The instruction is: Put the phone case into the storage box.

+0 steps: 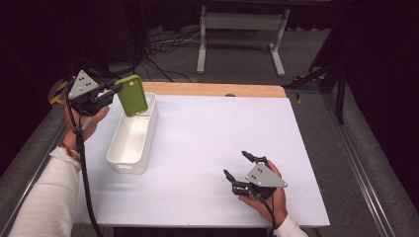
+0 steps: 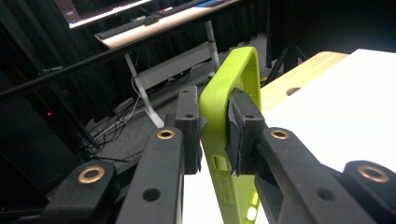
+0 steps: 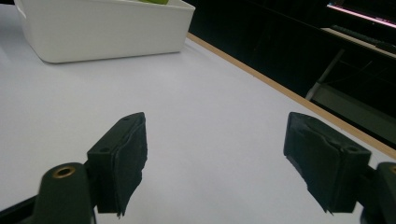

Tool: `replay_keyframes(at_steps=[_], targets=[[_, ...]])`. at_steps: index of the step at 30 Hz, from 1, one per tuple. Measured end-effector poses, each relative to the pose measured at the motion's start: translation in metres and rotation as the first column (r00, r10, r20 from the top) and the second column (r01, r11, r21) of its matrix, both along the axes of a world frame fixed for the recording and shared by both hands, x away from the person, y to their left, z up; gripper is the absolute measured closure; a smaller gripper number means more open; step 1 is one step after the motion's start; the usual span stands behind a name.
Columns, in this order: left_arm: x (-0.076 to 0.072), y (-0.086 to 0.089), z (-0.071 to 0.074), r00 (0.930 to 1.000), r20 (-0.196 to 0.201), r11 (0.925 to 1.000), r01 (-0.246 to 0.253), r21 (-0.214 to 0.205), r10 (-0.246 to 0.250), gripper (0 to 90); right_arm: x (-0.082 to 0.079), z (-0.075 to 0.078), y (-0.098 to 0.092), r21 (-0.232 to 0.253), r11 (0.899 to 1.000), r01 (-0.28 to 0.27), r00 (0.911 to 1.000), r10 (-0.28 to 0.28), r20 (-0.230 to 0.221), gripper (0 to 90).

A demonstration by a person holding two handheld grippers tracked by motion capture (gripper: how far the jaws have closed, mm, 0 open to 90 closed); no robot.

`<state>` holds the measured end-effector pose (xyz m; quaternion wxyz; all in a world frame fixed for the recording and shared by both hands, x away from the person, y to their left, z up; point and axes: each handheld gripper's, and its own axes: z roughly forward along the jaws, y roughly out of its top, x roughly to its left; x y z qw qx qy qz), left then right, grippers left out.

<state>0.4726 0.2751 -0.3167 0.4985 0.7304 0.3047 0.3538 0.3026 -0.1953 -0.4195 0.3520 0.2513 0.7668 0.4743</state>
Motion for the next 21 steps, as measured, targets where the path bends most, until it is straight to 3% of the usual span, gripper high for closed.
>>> replay_keyframes(at_steps=[8, 10, 21], targets=[[0.023, -0.006, -0.018, 0.9991, -0.040, 0.9997, -0.008, 0.021, 0.009, 77.2, 0.001, -0.001, 0.000, 0.005, 1.000, 0.002, 1.0000, -0.002, -0.006, 23.0], [0.031, -0.007, -0.025, 0.9981, -0.060, 0.9996, -0.012, 0.025, 0.013, 77.2, -0.001, 0.000, 0.001, 0.010, 1.000, -0.002, 0.9999, 0.001, 0.010, 23.2], [0.053, -0.013, -0.047, 0.9945, -0.104, 0.9996, 0.003, 0.027, 0.000, 77.2, -0.001, -0.001, 0.002, 0.009, 1.000, -0.004, 1.0000, 0.004, 0.004, 23.9]])
